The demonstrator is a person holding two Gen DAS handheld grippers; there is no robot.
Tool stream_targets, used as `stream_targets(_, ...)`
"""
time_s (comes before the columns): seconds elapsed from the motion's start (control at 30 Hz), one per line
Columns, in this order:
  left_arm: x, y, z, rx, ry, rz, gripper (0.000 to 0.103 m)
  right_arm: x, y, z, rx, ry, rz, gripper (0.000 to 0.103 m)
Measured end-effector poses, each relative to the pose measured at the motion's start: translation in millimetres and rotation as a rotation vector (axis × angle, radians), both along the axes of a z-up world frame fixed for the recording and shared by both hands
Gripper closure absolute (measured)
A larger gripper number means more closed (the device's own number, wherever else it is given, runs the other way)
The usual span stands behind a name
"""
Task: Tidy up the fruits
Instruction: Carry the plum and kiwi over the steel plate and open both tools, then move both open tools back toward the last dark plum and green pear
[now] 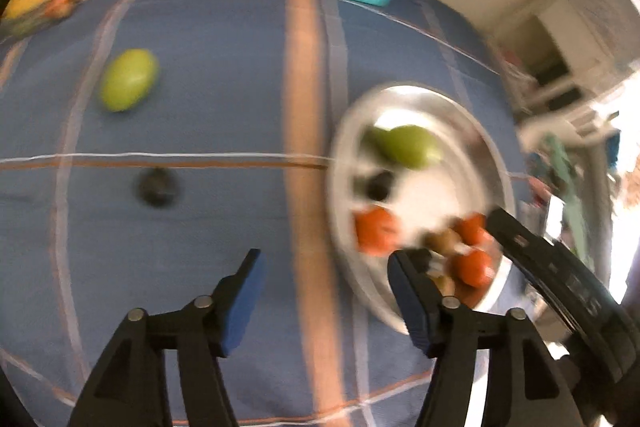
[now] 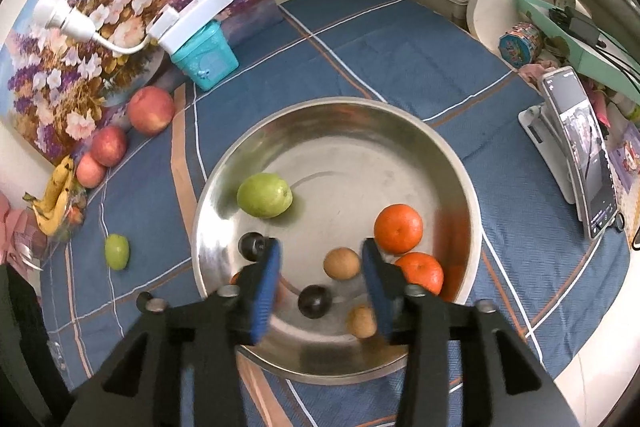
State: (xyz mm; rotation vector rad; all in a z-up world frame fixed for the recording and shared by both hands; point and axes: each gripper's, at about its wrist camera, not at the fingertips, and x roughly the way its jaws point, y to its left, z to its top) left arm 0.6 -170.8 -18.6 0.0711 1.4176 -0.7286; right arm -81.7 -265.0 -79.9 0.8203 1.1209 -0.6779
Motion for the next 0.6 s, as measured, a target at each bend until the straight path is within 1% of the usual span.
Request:
stream_targets(0.1, 19, 19, -3, 0.054, -0.030, 0.073, 0.031, 8, 9, -1, -0.005, 0.011, 0.033, 0.056)
stream_targets(0.17, 30, 32, -3, 0.069, -0.038, 0.120, 0.025, 15, 15, -2, -0.012, 0.018, 0.063, 0.056)
stream_targets(0.2, 34, 37, -3, 0.075, -0.044, 0.135, 0.025, 20, 20, -2, -0.018, 0.023, 0.083, 0.056)
stream_targets(0.3, 45, 51, 2, 0.100, -0.087, 0.167, 0.022, 36, 39, 0, -0.044, 0.033, 0.160, 0.056)
stream_targets(0.37, 52, 62, 5, 0.109, -0.119, 0.189, 0.017, 45, 50, 1, -0.058, 0.034, 0.206, 0.056)
stream_targets(0.47, 59, 72, 10, 0.111, -0.144, 0.213, 0.017, 55, 63, 3, -0.074, 0.032, 0.258, 0.056)
stream_targets(0.6, 67, 79, 12, 0.116, -0.171, 0.232, 0.015, 63, 74, 7, -0.090, 0.029, 0.291, 0.056)
